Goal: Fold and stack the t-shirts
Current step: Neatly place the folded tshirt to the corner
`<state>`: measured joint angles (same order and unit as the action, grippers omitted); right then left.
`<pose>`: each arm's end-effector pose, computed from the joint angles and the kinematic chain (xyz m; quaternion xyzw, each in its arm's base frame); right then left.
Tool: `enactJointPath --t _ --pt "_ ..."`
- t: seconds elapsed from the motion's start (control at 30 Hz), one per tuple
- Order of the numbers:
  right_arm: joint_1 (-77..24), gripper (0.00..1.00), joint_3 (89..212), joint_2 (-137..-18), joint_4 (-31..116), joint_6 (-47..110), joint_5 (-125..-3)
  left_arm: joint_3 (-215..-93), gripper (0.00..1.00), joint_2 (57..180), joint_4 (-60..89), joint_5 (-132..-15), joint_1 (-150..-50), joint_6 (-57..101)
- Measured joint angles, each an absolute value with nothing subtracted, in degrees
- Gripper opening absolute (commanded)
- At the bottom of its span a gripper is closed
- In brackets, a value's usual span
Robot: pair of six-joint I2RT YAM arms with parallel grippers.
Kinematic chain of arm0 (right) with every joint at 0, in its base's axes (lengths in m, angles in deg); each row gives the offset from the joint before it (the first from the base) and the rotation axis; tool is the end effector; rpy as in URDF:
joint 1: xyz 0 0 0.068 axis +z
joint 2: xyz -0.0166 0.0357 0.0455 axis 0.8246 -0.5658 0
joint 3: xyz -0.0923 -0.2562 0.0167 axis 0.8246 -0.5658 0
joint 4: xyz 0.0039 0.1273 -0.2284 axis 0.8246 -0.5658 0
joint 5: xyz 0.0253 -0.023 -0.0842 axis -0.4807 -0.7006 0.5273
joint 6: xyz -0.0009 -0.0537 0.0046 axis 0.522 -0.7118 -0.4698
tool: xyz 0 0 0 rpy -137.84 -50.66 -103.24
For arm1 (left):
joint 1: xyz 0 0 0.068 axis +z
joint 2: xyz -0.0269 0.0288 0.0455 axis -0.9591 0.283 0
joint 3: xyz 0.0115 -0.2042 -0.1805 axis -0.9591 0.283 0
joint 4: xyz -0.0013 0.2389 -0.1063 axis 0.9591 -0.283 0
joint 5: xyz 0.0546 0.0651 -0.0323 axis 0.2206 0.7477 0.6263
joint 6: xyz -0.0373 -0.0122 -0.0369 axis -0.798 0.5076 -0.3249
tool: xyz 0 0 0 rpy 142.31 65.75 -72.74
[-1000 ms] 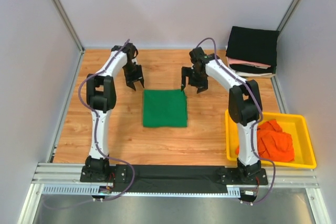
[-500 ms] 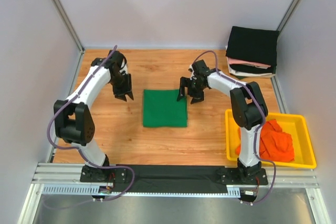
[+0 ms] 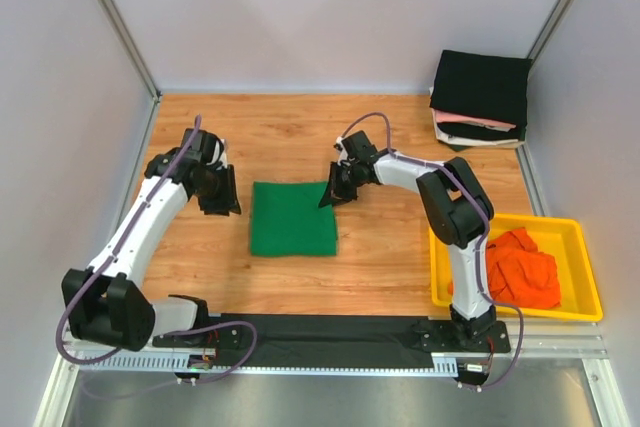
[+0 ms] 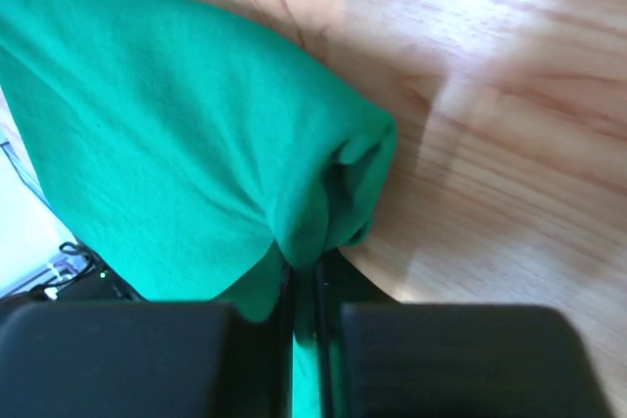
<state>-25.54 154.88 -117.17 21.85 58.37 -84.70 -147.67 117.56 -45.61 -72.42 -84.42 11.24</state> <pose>0.3628 0.2290 0.1319 -0.0268 0.9429 0.3241 0.0719 0.2384 -0.0501 0.2902 -0.0816 0.9743 -0.1146 0.1762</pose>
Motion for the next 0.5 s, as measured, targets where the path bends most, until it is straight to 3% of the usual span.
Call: enactJointPath --t 0.2,0.5 --pt "-26.9 0.0 156.7 -117.4 18.8 56.5 -85.2 -140.7 0.4 109.6 -43.8 -73.4 -84.4 10.9" --pt "-35.5 0.0 169.2 -113.9 0.8 43.1 -73.5 -135.1 0.4 97.6 -43.3 -71.2 -84.4 10.1"
